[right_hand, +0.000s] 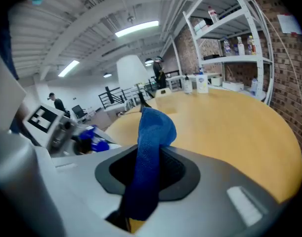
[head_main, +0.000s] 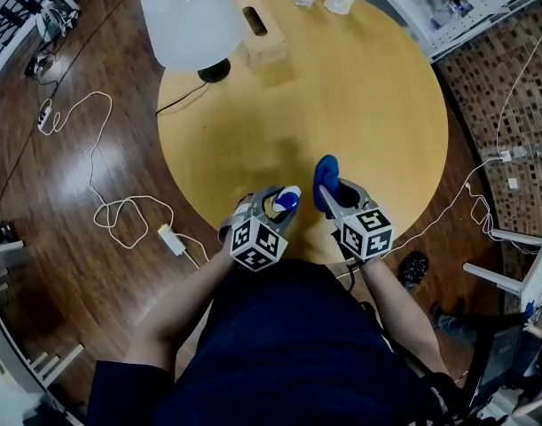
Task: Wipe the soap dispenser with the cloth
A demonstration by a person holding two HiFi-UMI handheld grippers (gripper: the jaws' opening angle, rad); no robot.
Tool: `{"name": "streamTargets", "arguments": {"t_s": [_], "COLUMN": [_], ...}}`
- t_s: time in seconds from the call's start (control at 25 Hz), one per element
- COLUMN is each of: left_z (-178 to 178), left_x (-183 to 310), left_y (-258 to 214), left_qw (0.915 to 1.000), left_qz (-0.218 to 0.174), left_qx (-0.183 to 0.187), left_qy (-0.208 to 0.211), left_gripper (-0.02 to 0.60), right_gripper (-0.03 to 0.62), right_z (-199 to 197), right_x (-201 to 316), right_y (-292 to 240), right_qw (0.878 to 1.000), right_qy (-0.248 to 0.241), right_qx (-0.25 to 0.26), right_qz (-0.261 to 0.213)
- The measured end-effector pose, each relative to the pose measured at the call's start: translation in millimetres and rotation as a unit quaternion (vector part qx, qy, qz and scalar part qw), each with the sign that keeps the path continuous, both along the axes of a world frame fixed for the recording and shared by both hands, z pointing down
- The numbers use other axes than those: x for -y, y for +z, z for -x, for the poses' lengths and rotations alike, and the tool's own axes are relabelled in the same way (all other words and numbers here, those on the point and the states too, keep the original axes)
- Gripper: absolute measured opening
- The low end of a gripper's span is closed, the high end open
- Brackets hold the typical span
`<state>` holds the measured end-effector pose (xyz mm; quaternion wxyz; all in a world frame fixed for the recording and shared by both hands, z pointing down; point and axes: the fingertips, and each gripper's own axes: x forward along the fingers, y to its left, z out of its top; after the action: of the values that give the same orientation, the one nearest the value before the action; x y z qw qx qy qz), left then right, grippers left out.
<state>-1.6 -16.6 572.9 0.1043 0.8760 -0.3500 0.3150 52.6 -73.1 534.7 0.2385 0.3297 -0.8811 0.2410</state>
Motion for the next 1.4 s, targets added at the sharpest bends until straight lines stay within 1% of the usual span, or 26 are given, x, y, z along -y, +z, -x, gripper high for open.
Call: {"name": "streamTargets", "arguments": {"t_s": [0.08, 0.16, 0.24, 0.32, 0.4, 0.56, 0.76, 0.84, 1.0, 1.08, 1.2, 1.4], "left_z": [-7, -14, -21, -25, -28, -31, -30, -31, -30, -31, -30, -31], "left_x": [6, 11, 15, 16, 17, 20, 17, 17, 19, 19, 21, 21], "left_y": [0, -1, -2, -3, -4, -3, -2, -2, -1, -1, -2, 0], "left_qw": [0.9998, 0.9994, 0.9989, 0.9986, 0.9985, 0.9983, 0.9983, 0.9982, 0.9984, 0.9985, 0.9987, 0.9989], "left_qz": [-0.008, -0.012, -0.015, -0.016, -0.015, -0.012, -0.013, -0.013, -0.009, -0.007, -0.006, -0.005], "left_qx": [-0.013, -0.022, -0.028, -0.032, -0.035, -0.038, -0.044, -0.046, -0.042, -0.039, -0.036, -0.030], "left_qy": [0.010, 0.022, 0.033, 0.039, 0.040, 0.042, 0.036, 0.035, 0.037, 0.037, 0.036, 0.036], "left_gripper": [0.207, 0.209, 0.207, 0.207, 0.207, 0.207, 0.207, 0.207, 0.207, 0.207, 0.207, 0.207], "right_gripper": [0.103, 0.103, 0.103, 0.103, 0.103, 0.103, 0.102, 0.103, 0.103, 0.103, 0.103, 0.103], "right_z": [19, 37, 54, 67, 72, 61, 39, 40, 61, 65, 64, 41], "right_x": [-19, -33, -40, -40, -32, -11, -29, -41, -56, -49, -28, -5], "right_y": [-43, -77, -91, -83, -71, -68, -61, -62, -65, -67, -67, -58], "right_qw": [0.998, 0.992, 0.986, 0.982, 0.982, 0.986, 0.992, 0.990, 0.983, 0.984, 0.988, 0.996], "right_qy": [-0.050, -0.098, -0.130, -0.143, -0.134, -0.093, -0.065, -0.073, -0.112, -0.111, -0.092, -0.035], "right_qx": [0.018, 0.010, -0.020, -0.059, -0.084, -0.097, -0.088, -0.095, -0.108, -0.104, -0.088, -0.058], "right_qz": [-0.039, -0.081, -0.104, -0.105, -0.100, -0.095, -0.069, -0.073, -0.093, -0.096, -0.087, -0.060]}}
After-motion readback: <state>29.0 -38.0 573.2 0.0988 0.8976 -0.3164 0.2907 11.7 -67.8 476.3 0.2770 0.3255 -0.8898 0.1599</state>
